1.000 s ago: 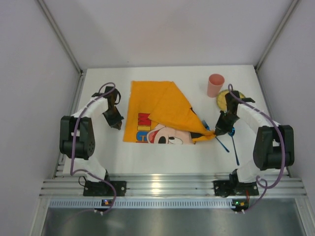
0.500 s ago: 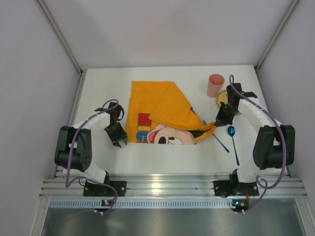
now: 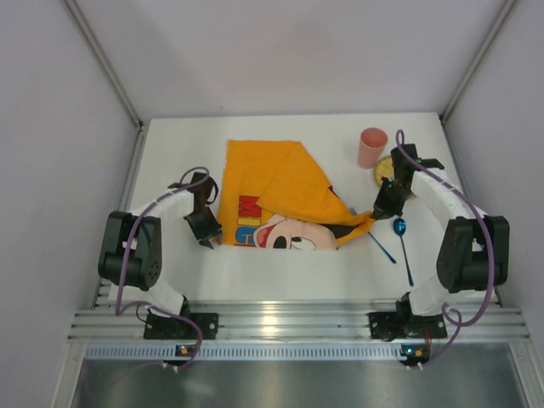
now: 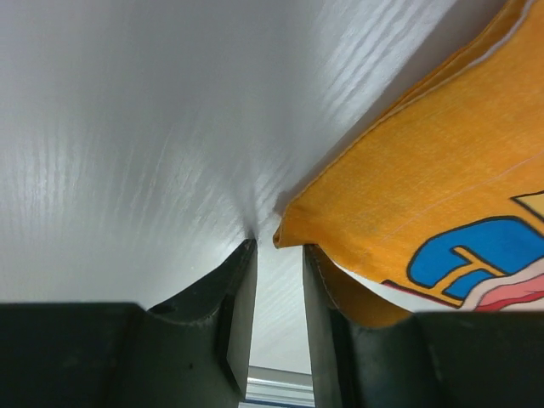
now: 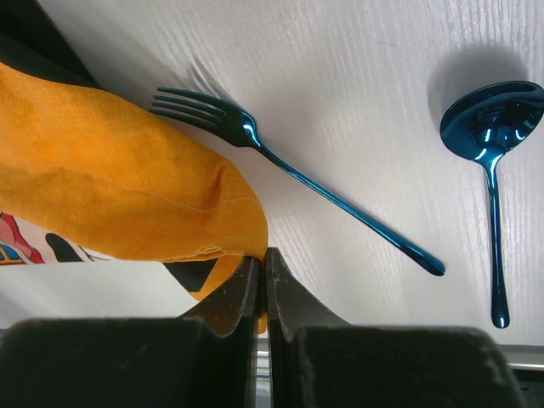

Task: Set the dinner table for one person

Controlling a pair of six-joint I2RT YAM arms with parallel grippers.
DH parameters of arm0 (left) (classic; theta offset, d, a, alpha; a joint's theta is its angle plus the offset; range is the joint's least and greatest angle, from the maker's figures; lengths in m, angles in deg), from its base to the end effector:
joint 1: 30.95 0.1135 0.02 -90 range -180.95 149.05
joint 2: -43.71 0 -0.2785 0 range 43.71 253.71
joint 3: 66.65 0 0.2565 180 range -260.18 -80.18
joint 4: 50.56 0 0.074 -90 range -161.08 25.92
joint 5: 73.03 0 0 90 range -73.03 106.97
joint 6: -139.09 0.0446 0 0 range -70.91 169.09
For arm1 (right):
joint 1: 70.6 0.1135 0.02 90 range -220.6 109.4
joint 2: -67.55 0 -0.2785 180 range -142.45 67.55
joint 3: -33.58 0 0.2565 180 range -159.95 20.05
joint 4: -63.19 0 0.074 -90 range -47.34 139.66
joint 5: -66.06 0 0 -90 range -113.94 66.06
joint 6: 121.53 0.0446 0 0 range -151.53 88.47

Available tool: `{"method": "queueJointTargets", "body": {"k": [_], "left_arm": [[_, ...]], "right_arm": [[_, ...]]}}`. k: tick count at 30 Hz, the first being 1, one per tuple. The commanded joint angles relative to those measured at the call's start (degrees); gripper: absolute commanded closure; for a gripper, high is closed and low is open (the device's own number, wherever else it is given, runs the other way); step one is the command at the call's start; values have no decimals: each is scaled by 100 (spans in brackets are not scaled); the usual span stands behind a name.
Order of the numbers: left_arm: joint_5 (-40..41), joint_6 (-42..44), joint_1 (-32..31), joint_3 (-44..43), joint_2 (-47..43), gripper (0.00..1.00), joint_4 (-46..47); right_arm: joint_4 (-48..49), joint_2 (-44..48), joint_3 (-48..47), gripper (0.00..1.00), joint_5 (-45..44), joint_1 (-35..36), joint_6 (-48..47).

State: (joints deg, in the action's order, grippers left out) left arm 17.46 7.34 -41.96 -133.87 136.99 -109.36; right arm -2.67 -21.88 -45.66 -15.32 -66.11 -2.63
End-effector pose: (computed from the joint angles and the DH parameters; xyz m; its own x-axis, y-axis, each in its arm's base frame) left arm 0.2720 -0.0525 0.1607 -0.8560 -0.5118 -0.0725 -0.5091 0.8591 -0.0533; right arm 0.2967 0.0300 0.2320 -0.9019 0.4085 -0.1408 0.3683 0.8972 0.2439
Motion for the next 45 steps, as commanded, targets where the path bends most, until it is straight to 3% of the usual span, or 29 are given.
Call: {"method": "queueJointTargets", "body": {"k": [1,4,6,11,13,23,29,31,33,34,36,40,45], "left_arm": [[101,62,2,-300,-388,66,520],[126,89,2,-309,-766,62,546],[179,141,2,-274,-942,52,581],[144,247,11,-168,-732,45,625],[13,256,11,-63,-705,37,730],[-164,203,2,377,-390,40,1065],[-260,177,-7,667,-21,47,1337],[-286,177,-42,746,103,56,1494],[-295,177,-103,799,191,66,1618],[-313,194,-121,781,252,82,1671],[-418,264,-147,598,524,99,1724],[-392,326,-156,53,780,100,1408],[-173,431,-148,-1384,438,100,444]], "right_arm": [[-49,-13,-135,100,-150,26,-34],[-22,-66,-108,100,-185,43,1],[4,-110,-91,100,-194,34,1],[57,-224,-108,100,-185,34,45],[66,-277,-135,100,-203,34,54],[57,-453,-223,100,-256,34,19],[22,-514,-275,100,-300,34,-34],[39,-567,-284,100,-282,34,-43],[39,-628,-310,100,-273,34,-60],[31,-646,-328,100,-265,34,-69],[22,-681,-381,100,-256,34,-87],[-14,-743,-609,100,24,34,-174],[13,-804,-1469,100,982,34,-307]]}}
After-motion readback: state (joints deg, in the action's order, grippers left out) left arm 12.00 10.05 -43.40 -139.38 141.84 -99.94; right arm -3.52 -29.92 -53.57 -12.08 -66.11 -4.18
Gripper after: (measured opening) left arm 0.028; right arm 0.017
